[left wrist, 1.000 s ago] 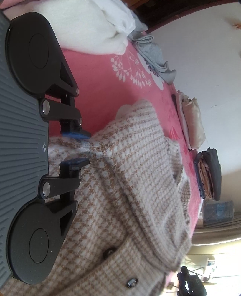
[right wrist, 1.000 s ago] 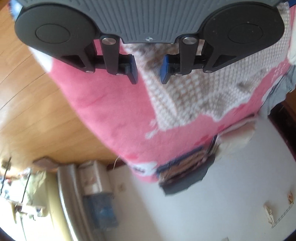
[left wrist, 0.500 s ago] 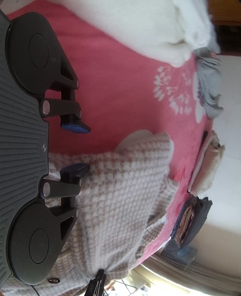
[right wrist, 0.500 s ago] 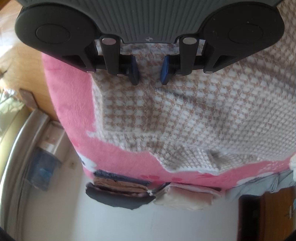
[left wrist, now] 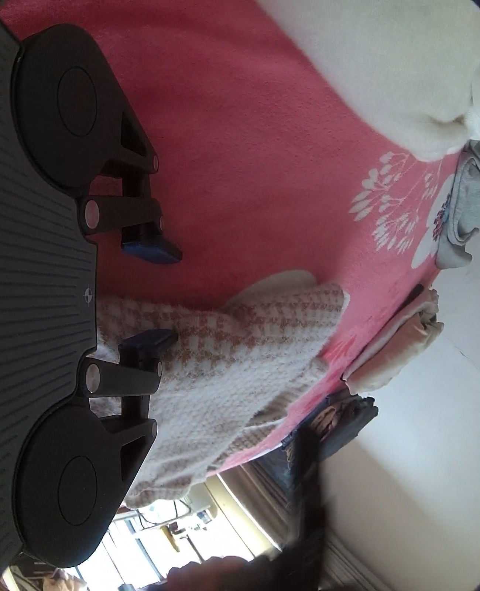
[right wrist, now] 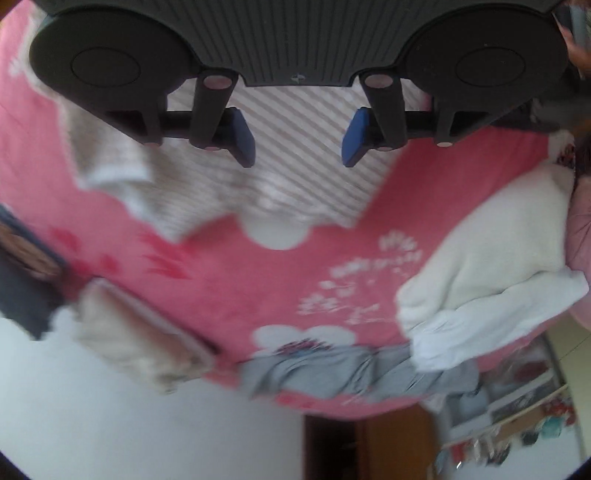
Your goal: Fold clothes
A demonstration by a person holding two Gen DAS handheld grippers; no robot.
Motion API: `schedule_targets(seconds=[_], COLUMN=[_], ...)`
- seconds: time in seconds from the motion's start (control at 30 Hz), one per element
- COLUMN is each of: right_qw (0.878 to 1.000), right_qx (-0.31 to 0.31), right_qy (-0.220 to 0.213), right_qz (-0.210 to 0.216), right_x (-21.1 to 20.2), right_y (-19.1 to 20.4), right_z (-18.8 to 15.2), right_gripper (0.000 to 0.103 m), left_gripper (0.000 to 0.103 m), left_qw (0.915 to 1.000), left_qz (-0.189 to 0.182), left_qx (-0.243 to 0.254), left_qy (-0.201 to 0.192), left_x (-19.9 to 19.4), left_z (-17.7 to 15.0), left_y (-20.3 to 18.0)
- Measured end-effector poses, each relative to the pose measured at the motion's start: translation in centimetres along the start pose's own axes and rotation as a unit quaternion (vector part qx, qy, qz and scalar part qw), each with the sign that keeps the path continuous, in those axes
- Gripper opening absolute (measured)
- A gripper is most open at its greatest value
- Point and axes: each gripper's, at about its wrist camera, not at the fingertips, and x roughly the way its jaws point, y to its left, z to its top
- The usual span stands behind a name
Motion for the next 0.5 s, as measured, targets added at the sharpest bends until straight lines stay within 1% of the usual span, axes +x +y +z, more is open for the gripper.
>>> schedule_targets(seconds=[0.13,0.2,0.27,0.3,0.33,0.37,0.4,0.47,0.5], right_qw=[0.997,0.992,0.983,0.979,0.973,0.969,0.970,0.972,0.976], right_qx=[-0.042,-0.082,-0.127,-0.145,-0.163,-0.178,-0.178,-0.175,-0.164], right_qy=[0.068,0.095,0.125,0.140,0.155,0.166,0.162,0.150,0.131], right_qz=[0.004,-0.017,-0.032,-0.036,-0.040,-0.044,-0.046,-0.051,-0.052], right_x=[6.7,9.4,11.4,12.0,12.6,13.1,12.9,12.5,11.8], right_y=[3.5,5.1,6.4,6.8,7.2,7.6,7.5,7.3,7.0], right_z=[4.4,5.5,5.9,5.8,5.7,5.6,5.5,5.5,5.4], right_gripper=[0.065,0.066,0.066,0.062,0.056,0.032,0.014,0.010,0.009], left_gripper=[0.040,0.040,0.040,0.040,0.040,0.040,0.040,0.040,0.040], left_qw=[0.9999,0.9999,0.9998,0.9998,0.9998,0.9998,0.9999,0.9999,0.9999], left_qz=[-0.001,0.000,0.004,0.006,0.007,0.007,0.007,0.007,0.007], left_qx=[0.014,0.015,0.018,0.019,0.018,0.016,0.014,0.010,0.009], left_qy=[-0.004,-0.004,-0.005,-0.005,-0.005,-0.005,-0.005,-0.005,-0.004], left_x=[0.1,0.1,0.1,0.1,0.1,0.2,0.2,0.2,0.2], left_z=[-0.2,-0.3,-0.5,-0.5,-0.6,-0.6,-0.6,-0.6,-0.6], left_y=[-0.1,-0.2,-0.3,-0.3,-0.4,-0.3,-0.3,-0.2,-0.2])
